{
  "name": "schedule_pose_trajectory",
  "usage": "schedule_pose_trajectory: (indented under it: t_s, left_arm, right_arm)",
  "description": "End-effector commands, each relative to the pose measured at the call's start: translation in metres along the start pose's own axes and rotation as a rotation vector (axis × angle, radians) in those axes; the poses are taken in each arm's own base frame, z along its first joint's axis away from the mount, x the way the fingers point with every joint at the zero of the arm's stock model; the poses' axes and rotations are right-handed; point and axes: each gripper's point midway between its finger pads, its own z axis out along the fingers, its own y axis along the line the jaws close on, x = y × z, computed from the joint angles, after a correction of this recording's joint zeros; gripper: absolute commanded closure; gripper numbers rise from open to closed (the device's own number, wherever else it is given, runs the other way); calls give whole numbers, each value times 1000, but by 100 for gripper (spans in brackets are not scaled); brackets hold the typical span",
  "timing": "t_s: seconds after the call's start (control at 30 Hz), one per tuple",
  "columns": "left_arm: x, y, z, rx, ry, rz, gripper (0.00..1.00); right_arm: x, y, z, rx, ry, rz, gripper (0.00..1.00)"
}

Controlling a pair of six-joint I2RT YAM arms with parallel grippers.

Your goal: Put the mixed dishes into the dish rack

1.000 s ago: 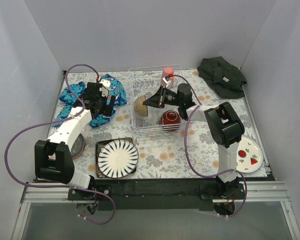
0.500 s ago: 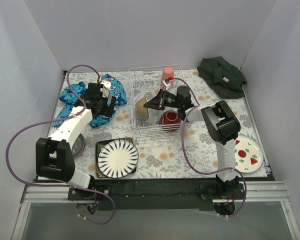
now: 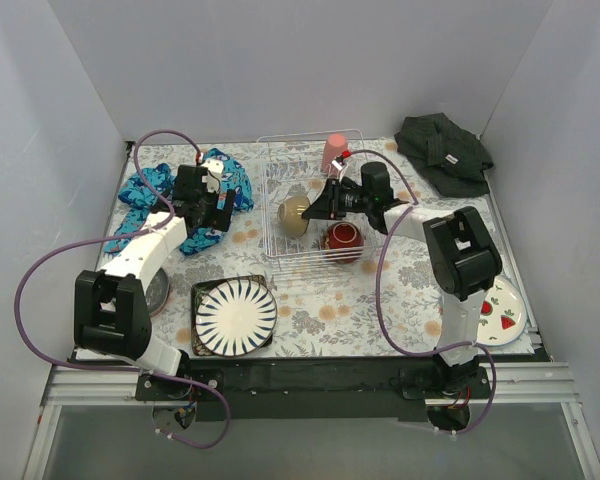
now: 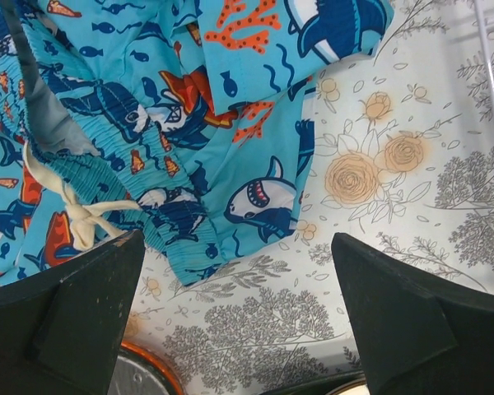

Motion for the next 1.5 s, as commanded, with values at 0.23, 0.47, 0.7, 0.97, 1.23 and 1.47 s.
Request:
schedule_pose_trajectory:
  t_s: [0.23, 0.47, 0.7, 0.97, 1.23, 1.47]
  left_arm:
    - [-15, -13, 1, 66, -106, -76, 2]
    - [-20, -23, -2, 119, -136, -116, 2]
    - [-26, -24, -10, 127, -169, -139, 2]
    - [-26, -14, -31, 96, -187, -128, 2]
    - [-21, -7, -38, 68, -192, -122, 2]
    - [-12, -5, -37, 66, -187, -121, 2]
  right_arm:
    - [-1, 7, -55, 229, 263, -433, 61]
    - [-15, 11, -73, 317, 302, -535, 61]
    - [-57, -3, -69, 477, 249, -654, 78]
    - [-105, -47, -51, 675, 222, -805, 99]
    - [-88, -83, -46, 706, 306, -817, 99]
    - [-49, -81, -40, 619, 395, -808, 99]
